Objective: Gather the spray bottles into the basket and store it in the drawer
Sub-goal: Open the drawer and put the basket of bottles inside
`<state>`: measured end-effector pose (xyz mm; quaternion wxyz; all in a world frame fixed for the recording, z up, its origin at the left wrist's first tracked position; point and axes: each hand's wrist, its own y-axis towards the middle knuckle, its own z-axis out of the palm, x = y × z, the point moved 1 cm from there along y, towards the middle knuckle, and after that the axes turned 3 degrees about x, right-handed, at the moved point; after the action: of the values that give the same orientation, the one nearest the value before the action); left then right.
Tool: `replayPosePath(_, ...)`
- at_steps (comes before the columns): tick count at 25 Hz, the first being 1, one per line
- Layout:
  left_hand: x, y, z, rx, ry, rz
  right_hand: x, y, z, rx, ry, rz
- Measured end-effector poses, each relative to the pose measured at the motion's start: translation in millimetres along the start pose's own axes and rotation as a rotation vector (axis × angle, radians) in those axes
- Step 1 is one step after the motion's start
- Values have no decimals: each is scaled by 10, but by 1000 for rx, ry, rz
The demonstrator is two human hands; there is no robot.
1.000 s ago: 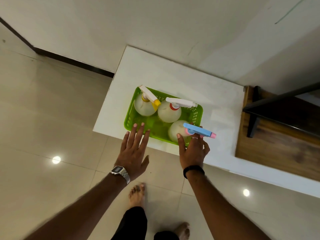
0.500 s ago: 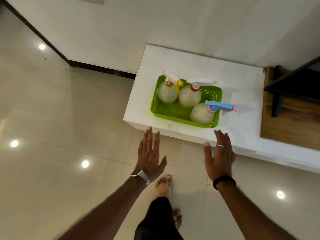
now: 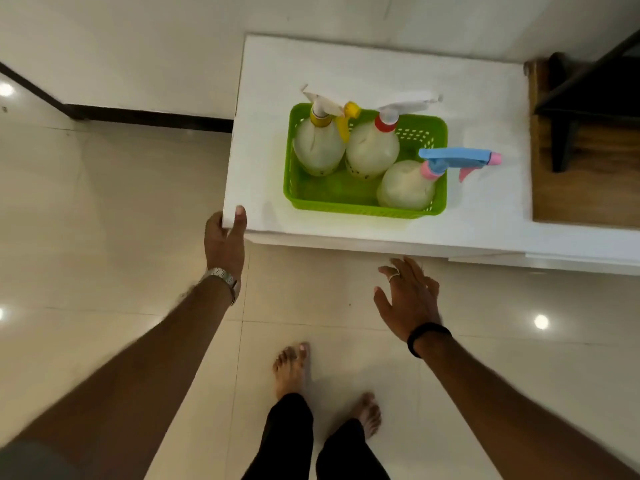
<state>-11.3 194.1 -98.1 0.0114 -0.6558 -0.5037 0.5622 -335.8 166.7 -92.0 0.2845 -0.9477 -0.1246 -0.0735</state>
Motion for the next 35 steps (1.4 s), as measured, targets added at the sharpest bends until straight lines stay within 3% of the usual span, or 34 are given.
replayPosePath(2,-33,27,37,-66,-76,28,16,77,0,-22,17,24)
replayPosePath(6,54,-60,125,-73,-376,-89,104,92,-43,-130,83,24)
replayPosePath(8,71,-55,143,-82,-312,-67,125,83,-81,-204,106,26)
replayPosePath(11,183,-101,40,-36,-28,3,118,72,-147,-294,126,27)
replayPosePath(13,336,-268,-30,-26,302,198,82,56,-153,-297,104,34)
replayPosePath(14,405,-403,-13,13,495,408,41,58,-145,-262,78,53)
replayPosePath(16,536,-682,133,258,815,861,-35,79,-108,-102,3,100)
replayPosePath(18,598,-792,351,486,1061,1020,-73,121,-72,42,-72,127)
replayPosePath(21,516,-802,566,554,1270,817,-48,105,-73,95,-87,127)
replayPosePath(24,438,-912,592,566,1301,687,7,10,-112,159,-67,126)
replayPosePath(28,460,-1122,529,638,1371,601,-46,-242,-57,282,-108,96)
replayPosePath(35,711,-1523,335,695,1490,570,-163,-814,207,338,-99,32)
